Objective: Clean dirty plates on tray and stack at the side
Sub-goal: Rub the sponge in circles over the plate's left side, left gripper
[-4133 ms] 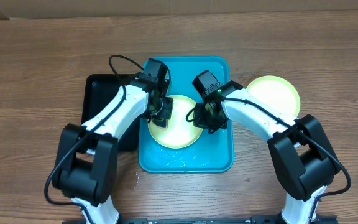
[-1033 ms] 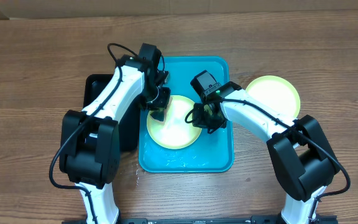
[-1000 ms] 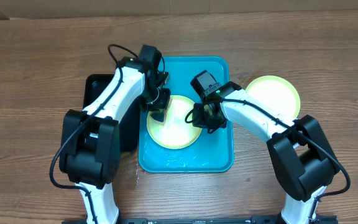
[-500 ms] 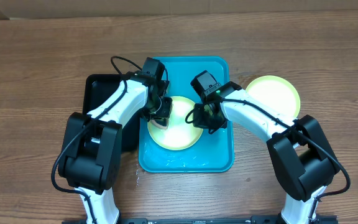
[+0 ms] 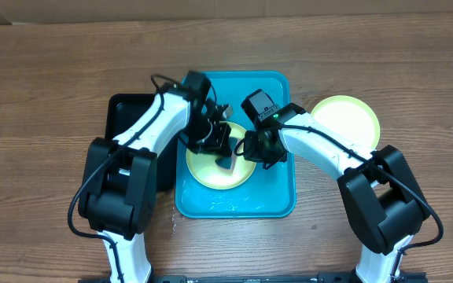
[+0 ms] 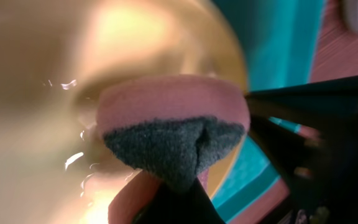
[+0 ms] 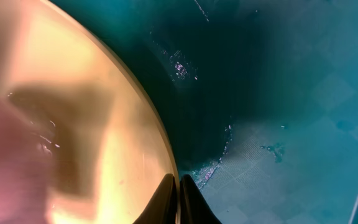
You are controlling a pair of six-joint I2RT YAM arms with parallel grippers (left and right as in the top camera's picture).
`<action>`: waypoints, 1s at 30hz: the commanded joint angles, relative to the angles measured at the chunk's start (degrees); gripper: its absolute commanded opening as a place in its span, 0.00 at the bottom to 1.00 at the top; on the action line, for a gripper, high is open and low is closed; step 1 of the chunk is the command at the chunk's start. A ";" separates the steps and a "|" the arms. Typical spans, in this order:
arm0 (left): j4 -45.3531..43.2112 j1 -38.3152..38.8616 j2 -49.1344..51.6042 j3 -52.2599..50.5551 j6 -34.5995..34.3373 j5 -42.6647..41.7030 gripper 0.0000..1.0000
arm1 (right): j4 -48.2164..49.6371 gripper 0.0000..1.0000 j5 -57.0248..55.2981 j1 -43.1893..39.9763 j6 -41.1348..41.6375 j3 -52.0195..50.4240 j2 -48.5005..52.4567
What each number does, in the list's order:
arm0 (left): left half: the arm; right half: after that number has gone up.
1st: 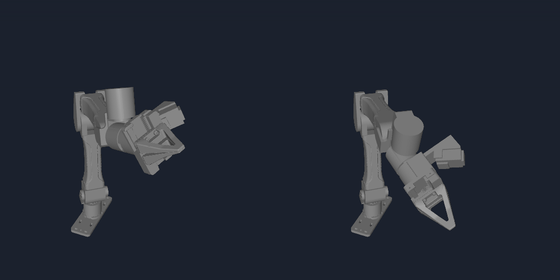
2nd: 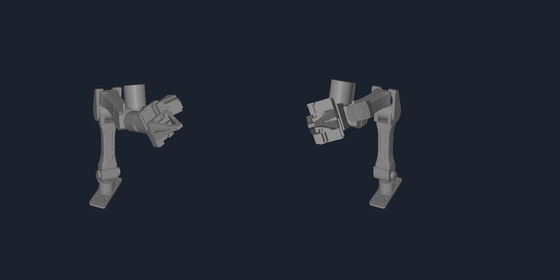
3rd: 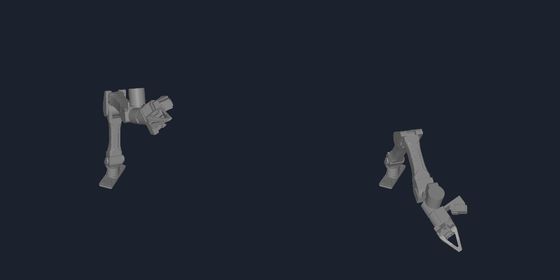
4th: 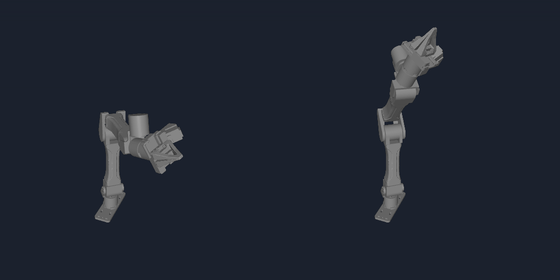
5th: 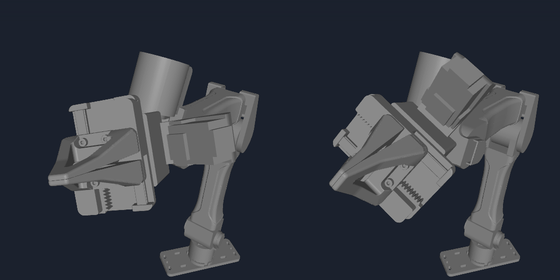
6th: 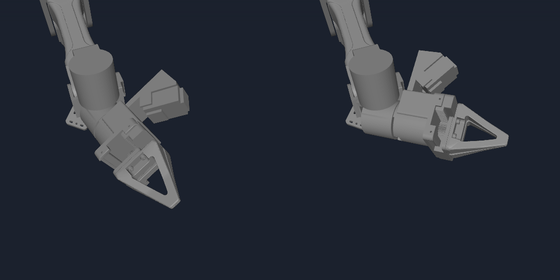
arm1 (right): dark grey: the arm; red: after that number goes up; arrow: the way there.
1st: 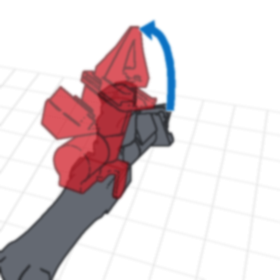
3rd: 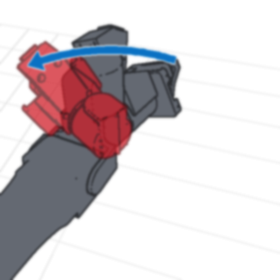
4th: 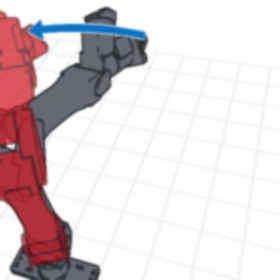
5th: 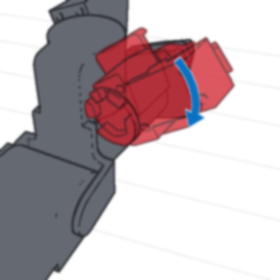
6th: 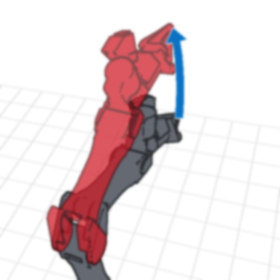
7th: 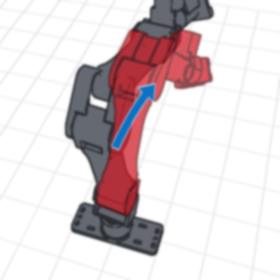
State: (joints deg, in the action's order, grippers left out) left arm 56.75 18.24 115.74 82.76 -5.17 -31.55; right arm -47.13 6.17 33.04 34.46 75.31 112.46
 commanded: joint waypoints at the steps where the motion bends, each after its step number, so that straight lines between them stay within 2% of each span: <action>1: 2.51 -0.59 0.28 6.19 2.16 4.28 0.04 | 0.39 0.04 -0.09 0.35 0.00 -0.37 -1.29; 7: 2.32 -0.55 0.28 6.58 -1.51 15.93 0.04 | 0.42 0.04 -0.09 0.35 0.00 -0.37 -1.29; 11: 1.68 -0.52 0.39 5.84 -1.55 19.91 0.04 | 0.42 0.04 -0.09 0.35 0.00 -0.37 -1.29; 30: -10.36 -0.15 0.50 -7.89 -3.87 21.44 0.04 | 0.55 0.04 -0.09 0.35 0.00 -0.37 -1.29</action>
State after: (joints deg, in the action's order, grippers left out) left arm 47.11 18.24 115.66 78.52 -7.97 -11.05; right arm -47.00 6.20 33.04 34.48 75.31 112.46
